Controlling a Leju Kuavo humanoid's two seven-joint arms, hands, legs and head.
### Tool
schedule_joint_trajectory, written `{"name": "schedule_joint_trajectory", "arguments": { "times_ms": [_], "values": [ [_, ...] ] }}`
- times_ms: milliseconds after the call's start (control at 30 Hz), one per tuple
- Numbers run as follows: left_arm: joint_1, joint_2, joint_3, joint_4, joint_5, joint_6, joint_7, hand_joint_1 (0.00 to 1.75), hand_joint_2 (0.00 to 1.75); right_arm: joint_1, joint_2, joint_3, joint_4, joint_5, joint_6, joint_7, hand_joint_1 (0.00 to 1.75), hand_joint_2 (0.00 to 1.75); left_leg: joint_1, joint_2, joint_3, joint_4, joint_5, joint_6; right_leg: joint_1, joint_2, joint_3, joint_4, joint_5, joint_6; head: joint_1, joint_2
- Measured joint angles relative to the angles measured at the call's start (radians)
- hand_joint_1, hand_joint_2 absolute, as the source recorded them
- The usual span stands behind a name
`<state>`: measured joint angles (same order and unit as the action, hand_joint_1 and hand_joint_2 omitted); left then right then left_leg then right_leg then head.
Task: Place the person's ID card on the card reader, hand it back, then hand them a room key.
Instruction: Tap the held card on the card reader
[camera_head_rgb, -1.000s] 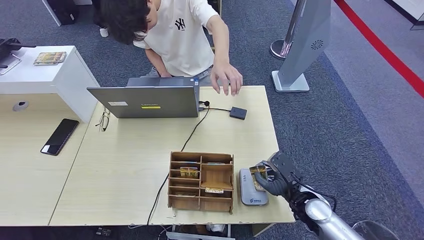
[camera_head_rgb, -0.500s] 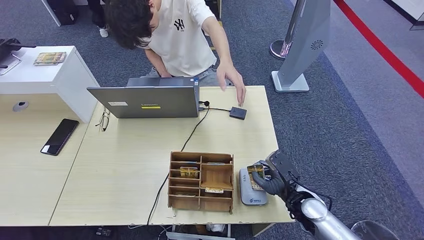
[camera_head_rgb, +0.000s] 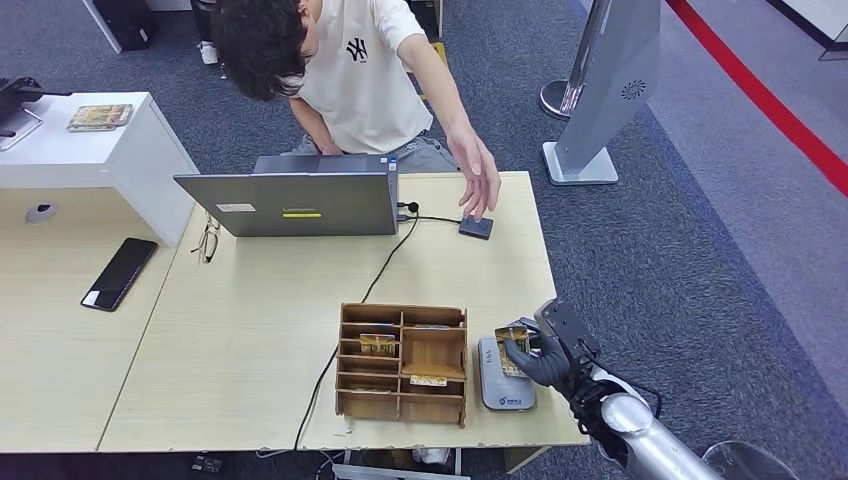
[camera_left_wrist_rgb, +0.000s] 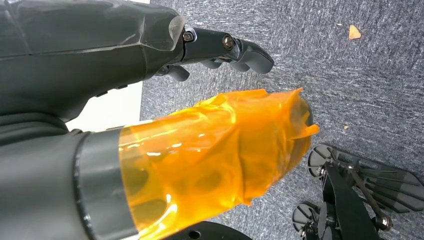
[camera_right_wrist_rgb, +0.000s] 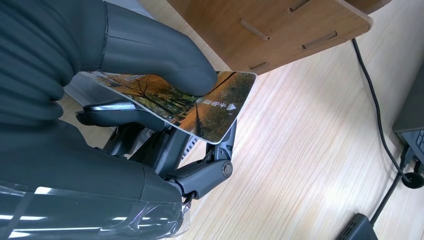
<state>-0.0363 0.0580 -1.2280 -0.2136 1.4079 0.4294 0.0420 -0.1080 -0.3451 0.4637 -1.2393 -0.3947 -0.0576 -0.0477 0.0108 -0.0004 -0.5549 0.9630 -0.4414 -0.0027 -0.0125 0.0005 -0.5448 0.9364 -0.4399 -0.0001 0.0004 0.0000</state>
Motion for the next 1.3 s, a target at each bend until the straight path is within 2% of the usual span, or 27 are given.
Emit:
{"name": "schedule_joint_trajectory", "arguments": {
  "times_ms": [700, 1300],
  "values": [
    [0.000, 0.000, 0.000, 0.000, -0.001, 0.003, 0.000, 0.00, 0.00, -0.003, 0.004, -0.011, 0.025, -0.015, 0.033, -0.023, 1.75, 1.75, 0.000, 0.000, 0.001, 0.000, -0.001, 0.001, 0.000, 0.000, 0.001, 0.000, 0.000, 0.000, 0.000, 0.000],
    [0.000, 0.000, 0.000, 0.000, -0.001, 0.002, -0.002, 0.00, 0.00, -0.002, 0.007, -0.017, 0.045, 0.004, 0.076, -0.079, 1.75, 1.75, 0.000, 0.000, 0.001, 0.000, -0.001, 0.001, 0.000, 0.000, 0.001, 0.000, 0.000, 0.000, 0.000, 0.000]
  ]
}}
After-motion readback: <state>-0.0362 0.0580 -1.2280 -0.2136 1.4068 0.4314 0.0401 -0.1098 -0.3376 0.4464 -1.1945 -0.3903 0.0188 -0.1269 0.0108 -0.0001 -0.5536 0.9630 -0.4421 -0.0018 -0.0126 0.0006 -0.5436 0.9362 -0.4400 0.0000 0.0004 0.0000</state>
